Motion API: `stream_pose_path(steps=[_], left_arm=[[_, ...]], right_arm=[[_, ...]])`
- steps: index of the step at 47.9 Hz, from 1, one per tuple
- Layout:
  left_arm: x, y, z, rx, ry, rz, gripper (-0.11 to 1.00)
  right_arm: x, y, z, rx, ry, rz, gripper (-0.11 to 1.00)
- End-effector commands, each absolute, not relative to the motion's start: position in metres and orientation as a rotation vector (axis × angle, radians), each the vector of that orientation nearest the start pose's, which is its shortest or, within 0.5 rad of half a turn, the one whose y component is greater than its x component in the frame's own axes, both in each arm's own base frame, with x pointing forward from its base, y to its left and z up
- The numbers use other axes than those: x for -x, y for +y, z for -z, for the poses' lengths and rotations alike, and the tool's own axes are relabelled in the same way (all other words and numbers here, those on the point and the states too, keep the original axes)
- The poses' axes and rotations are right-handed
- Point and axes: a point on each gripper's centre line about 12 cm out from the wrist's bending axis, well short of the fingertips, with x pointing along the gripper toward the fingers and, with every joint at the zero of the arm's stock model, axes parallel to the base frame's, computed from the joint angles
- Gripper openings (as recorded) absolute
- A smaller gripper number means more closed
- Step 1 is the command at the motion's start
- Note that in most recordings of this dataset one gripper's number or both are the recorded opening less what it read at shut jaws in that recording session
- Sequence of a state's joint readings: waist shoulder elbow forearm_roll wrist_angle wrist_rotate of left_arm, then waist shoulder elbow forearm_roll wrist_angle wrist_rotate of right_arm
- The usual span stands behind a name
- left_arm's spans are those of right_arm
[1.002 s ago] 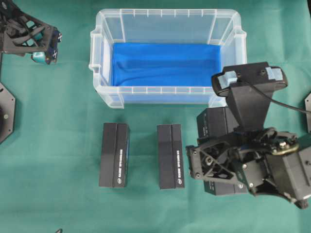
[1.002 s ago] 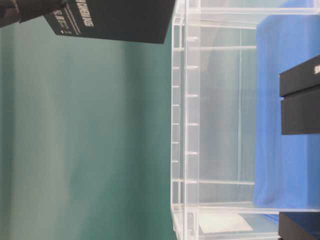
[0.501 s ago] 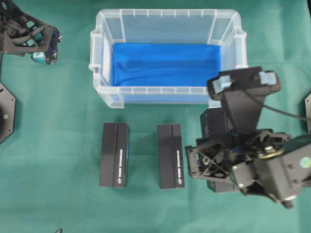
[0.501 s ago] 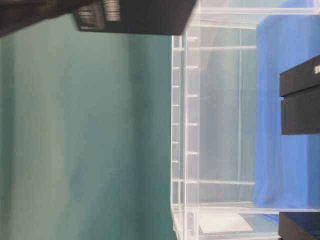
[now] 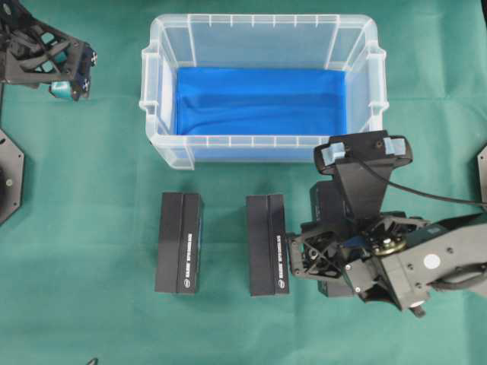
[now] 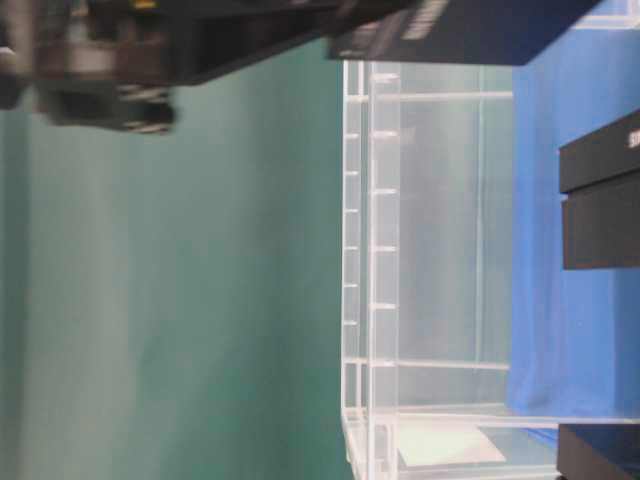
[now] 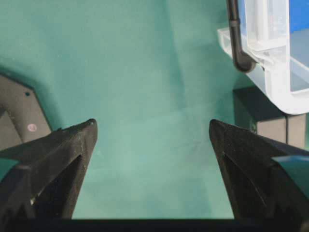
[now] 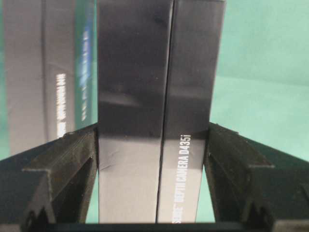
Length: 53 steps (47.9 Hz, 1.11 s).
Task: Take out the box from the case.
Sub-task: 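Carry the box to the table right of the middle box and lower it, then open the right gripper and raise it off the box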
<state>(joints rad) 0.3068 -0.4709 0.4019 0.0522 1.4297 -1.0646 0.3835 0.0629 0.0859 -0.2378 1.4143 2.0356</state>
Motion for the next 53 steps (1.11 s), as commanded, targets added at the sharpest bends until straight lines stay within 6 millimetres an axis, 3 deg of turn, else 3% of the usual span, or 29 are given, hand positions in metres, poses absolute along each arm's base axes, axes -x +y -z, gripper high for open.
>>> stream_pose_path(steps=[1, 14, 24, 53], left_arm=[[-0.227, 0.078, -0.333, 1.048, 1.058, -0.985, 1.0], [-0.227, 0.078, -0.333, 1.048, 1.058, -0.985, 1.0], [-0.227, 0.077, -0.333, 1.046, 1.061, -0.983, 1.0], [-0.227, 0.077, -0.333, 1.047, 1.059, -0.982, 1.0]], right_arm=[[-0.359, 0.113, -0.26, -1.158, 0.943, 1.232, 0.65], [-0.352, 0.112, -0.215, -1.205, 0.942, 1.205, 0.65], [-0.348, 0.106, -0.197, -1.227, 0.944, 1.208, 0.65], [-0.351, 0.11, -0.192, -1.291, 0.962, 1.167, 0.65]])
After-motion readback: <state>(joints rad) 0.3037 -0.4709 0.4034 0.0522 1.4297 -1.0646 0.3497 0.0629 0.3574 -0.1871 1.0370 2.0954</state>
